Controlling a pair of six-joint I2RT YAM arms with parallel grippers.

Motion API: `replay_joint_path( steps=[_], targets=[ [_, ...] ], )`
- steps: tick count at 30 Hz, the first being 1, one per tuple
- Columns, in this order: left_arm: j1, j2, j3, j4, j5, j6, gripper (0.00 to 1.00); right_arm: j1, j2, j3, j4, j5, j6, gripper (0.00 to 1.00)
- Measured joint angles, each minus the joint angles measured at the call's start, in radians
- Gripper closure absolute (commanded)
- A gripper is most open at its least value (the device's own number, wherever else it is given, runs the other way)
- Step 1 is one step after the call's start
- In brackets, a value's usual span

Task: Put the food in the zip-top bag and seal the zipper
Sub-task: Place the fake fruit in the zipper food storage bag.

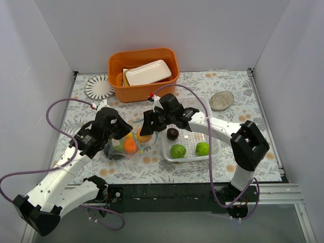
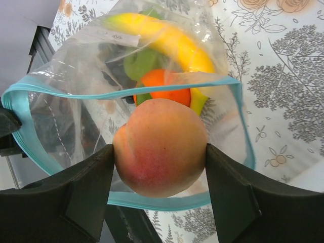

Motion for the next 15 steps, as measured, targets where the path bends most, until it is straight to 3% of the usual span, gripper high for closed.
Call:
replay_joint_path(
  steps=[7, 15],
  targets=[
    [0.0, 0.006, 0.006, 0.021, 0.007, 0.0, 1.0, 0.087, 0.0, 0.0, 0.039, 0.14, 0.091, 0.81],
    [0.0, -0.053, 0.006, 0.046, 0.008, 0.002, 1.0, 0.097, 0.0, 0.0, 0.106, 0.291, 0.155, 0.68]
  ],
)
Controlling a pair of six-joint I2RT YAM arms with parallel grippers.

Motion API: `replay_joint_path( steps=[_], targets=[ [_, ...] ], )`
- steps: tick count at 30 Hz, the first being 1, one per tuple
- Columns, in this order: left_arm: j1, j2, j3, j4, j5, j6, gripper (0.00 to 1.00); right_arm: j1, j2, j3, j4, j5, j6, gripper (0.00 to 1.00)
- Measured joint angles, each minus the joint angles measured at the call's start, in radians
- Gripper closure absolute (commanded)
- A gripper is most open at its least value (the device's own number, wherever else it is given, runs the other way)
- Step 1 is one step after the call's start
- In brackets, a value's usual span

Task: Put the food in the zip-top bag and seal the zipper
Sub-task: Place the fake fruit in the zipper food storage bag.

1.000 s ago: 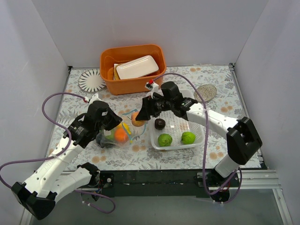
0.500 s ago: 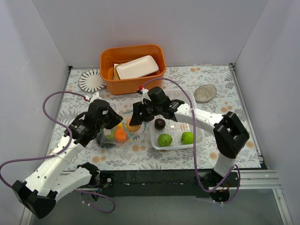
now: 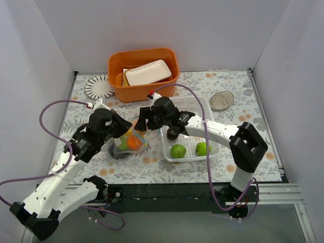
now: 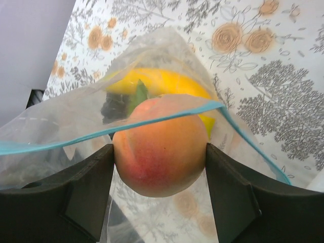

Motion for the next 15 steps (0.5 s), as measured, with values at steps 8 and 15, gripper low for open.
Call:
replay_joint_path(
  steps=[8, 15],
  targets=[
    [0.0, -0.007, 0.0, 0.005, 0.0, 0.003, 1.0, -0.001, 0.012, 0.002, 0.099, 0.039, 0.008, 0.37],
    [0.0, -0.008, 0.0, 0.004, 0.0, 0.005, 1.0, -0.001, 0.073, 0.064, 0.113, -0.038, -0.007, 0.26]
  ],
)
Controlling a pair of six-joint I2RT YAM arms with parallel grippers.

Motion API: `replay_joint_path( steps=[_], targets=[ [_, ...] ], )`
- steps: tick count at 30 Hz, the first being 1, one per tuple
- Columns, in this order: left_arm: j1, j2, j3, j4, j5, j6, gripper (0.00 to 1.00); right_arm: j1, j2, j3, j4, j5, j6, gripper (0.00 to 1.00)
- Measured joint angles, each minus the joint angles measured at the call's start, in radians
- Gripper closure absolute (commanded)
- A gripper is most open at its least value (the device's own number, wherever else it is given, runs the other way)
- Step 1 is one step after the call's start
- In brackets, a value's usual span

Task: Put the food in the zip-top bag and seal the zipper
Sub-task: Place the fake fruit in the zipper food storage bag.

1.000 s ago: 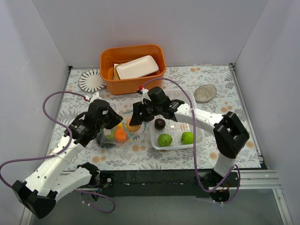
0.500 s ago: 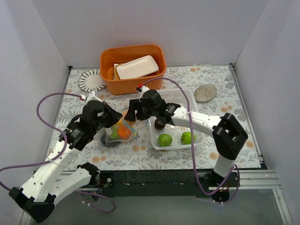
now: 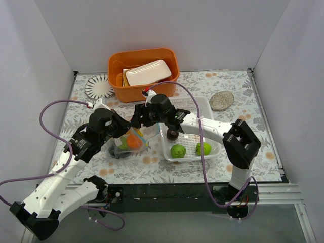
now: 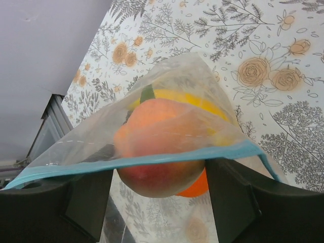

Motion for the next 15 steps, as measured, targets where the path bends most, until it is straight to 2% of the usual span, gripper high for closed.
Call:
replay_joint_path(
  steps=[9, 10, 15],
  targets=[
    [0.0, -0.002, 0.0, 0.0, 0.0, 0.0, 1.0, -0.008, 0.0, 0.004, -0.005, -0.06, -0.042, 0.17],
    [0.0, -0.002, 0.0, 0.0, 0.0, 0.0, 1.0, -0.01, -0.005, -0.002, -0.006, -0.063, -0.046, 0.05],
    [0.0, -0.003, 0.0, -0.001, 0.0, 0.0, 1.0, -0.032, -0.059, -0.042, -0.032, -0.07, -0.061, 0.05]
  ],
)
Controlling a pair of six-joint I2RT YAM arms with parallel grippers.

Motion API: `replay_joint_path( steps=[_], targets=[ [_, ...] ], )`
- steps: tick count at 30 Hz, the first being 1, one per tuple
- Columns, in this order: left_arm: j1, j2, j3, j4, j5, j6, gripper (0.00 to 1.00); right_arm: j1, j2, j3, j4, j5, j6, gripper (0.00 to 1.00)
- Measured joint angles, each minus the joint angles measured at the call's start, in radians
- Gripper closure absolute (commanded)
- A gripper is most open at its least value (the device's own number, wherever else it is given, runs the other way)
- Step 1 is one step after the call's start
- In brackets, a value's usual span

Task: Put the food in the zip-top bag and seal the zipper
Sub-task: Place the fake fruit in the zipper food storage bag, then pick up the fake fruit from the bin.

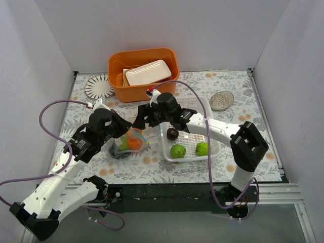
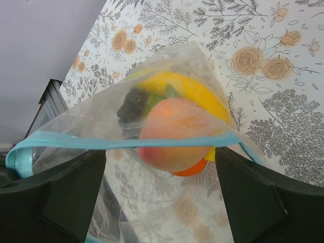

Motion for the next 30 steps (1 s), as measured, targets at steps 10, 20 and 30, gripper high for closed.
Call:
replay_joint_path(
  steps=[10, 20, 30],
  targets=[
    [0.0, -0.01, 0.0, -0.008, -0.001, 0.0, 1.0, -0.069, -0.203, -0.117, -0.08, 0.088, -0.039, 0.06],
    [0.0, -0.051, -0.033, -0.032, -0.062, -0.042, 1.0, -0.214, -0.349, -0.217, -0.302, 0.242, -0.103, 0.02],
    [0.0, -0.034, -0.048, -0.034, -0.066, -0.052, 1.0, -0.218, -0.325, -0.246, -0.496, 0.111, -0.208, 0.02]
  ],
)
